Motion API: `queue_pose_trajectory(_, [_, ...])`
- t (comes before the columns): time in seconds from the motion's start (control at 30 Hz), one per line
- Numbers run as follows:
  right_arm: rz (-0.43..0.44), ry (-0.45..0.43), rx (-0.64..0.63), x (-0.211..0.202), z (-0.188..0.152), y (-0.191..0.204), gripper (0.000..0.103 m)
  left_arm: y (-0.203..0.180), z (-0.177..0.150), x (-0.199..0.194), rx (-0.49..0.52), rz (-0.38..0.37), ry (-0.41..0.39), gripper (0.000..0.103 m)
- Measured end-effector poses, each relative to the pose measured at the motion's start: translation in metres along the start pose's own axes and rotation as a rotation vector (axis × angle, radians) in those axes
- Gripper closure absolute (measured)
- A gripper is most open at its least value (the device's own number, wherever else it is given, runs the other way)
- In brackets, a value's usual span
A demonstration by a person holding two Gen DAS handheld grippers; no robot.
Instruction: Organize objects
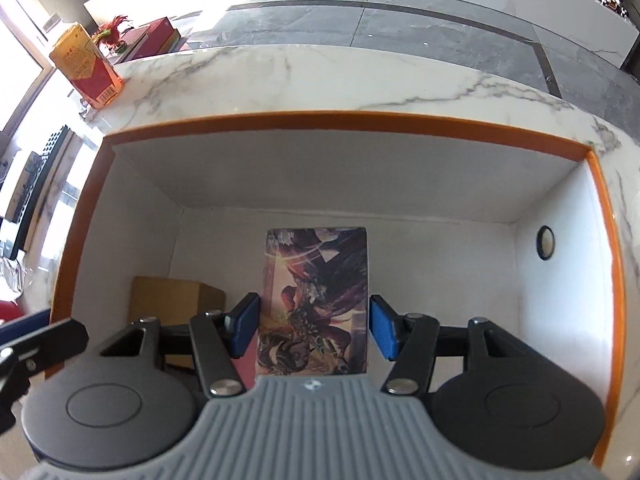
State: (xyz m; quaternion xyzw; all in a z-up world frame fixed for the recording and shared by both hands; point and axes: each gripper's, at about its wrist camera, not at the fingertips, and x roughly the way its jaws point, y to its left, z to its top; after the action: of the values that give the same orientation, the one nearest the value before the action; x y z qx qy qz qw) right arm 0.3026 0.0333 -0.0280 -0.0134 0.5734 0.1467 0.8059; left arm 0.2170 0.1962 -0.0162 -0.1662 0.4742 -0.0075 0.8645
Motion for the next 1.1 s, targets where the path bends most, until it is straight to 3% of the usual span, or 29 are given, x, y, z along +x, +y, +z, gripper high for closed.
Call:
queue_pose_trajectory(0.2, [0.035, 0.002, 0.048, 0.028, 0.014, 0.004, 0.042, 0.006, 0.006, 0.008, -0.010, -0.011, 0.006, 0.077])
queue_pose_trajectory(0.5, [0.069, 0.047, 0.034, 0.052, 0.020, 0.013, 0.042, 0.009, 0.009, 0.013, -0.022, -0.014, 0.003, 0.077])
queue_pose_trajectory(0.8, [0.110, 0.034, 0.040, 0.033, 0.015, 0.001, 0.039, 0.010, 0.008, 0.013, -0.035, -0.018, 0.003, 0.078])
queue_pose_trajectory(0.93, [0.085, 0.059, 0.049, 0.018, 0.002, -0.016, 0.045, 0.009, 0.004, 0.011, -0.031, -0.012, -0.003, 0.078])
queue_pose_trajectory(1.1, [0.147, 0.174, 0.148, 0.020, -0.024, -0.036, 0.057, 0.011, 0.001, 0.009, -0.058, -0.010, -0.011, 0.082])
